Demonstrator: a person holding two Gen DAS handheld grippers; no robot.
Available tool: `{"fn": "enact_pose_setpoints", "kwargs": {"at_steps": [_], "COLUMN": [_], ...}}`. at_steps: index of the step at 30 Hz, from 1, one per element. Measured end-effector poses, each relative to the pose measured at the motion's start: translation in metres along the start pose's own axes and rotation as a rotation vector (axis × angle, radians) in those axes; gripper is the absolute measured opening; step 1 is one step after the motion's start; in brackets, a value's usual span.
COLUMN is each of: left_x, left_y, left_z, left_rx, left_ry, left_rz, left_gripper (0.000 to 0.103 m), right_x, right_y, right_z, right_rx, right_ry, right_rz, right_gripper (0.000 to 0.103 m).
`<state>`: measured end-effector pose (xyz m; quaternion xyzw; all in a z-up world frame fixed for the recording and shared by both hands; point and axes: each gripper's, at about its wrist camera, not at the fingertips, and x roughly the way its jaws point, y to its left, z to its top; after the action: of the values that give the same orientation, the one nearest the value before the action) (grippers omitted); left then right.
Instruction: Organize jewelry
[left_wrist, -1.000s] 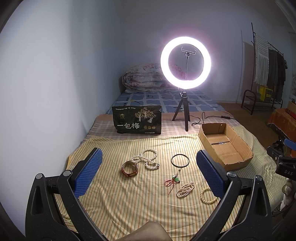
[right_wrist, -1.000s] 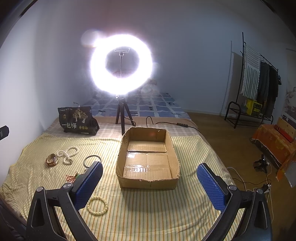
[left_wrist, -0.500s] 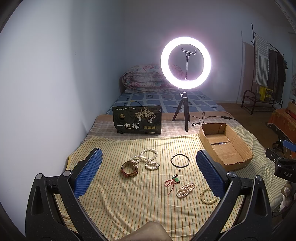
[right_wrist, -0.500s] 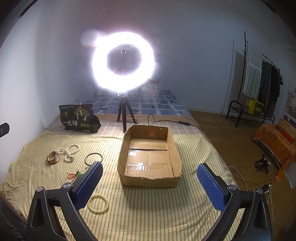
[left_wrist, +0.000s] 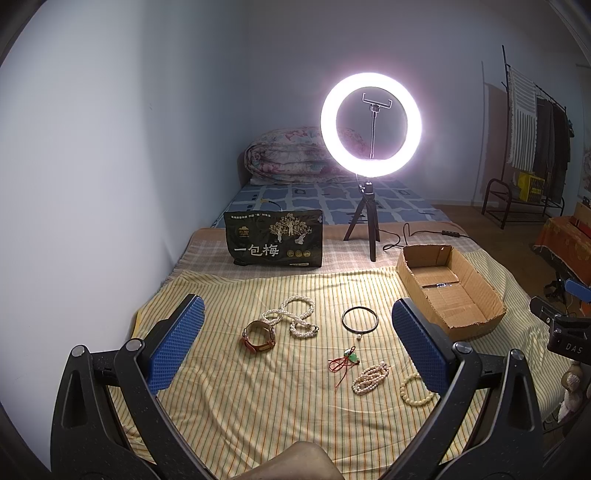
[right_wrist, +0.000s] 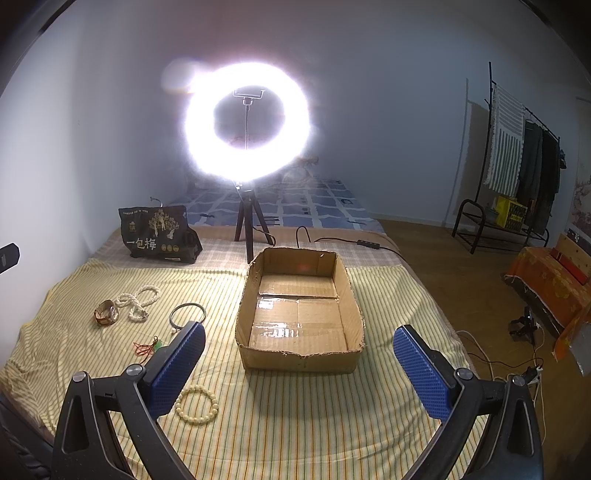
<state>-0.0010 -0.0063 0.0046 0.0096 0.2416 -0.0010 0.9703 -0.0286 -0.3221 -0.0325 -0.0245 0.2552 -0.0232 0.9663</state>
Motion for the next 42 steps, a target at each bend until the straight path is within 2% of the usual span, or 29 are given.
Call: {"fn": "enact_pose_setpoints", "kwargs": {"at_steps": [19, 20, 27, 35, 42], "left_x": [0.001, 0.001, 0.006, 0.026, 0.048], "left_y": [-0.005, 0.008, 0.017, 0.026, 0.035], "left_z": [0.002, 0.0, 0.0, -0.011, -0.013], "left_rx": [0.004, 0.003, 0.002, 0.019, 0.014], "left_ry": [0.012, 0.013, 0.032, 0.083, 0.183], "left_rz": [0.009, 0.009, 0.029, 0.063, 0.016], "left_gripper": [0.103, 0.103, 0.103, 0.103, 0.103], "right_x": [0.001, 0.002, 0.01, 0.027, 0.05], "right_y": [0.002, 0.002, 0.002, 0.013, 0.028], "right_z": [-0.002, -0.003, -0.005, -0.016, -0.027], "right_rx": [-0.008, -0.01, -0.012, -0.085, -0.142], "right_ry": [0.018, 0.019, 0.059, 0.134, 0.225], "right_rz": [0.012, 0.012, 0.024, 0.051, 0.112], "right_gripper": [0.103, 0.103, 0.103, 0.103, 0.103]}}
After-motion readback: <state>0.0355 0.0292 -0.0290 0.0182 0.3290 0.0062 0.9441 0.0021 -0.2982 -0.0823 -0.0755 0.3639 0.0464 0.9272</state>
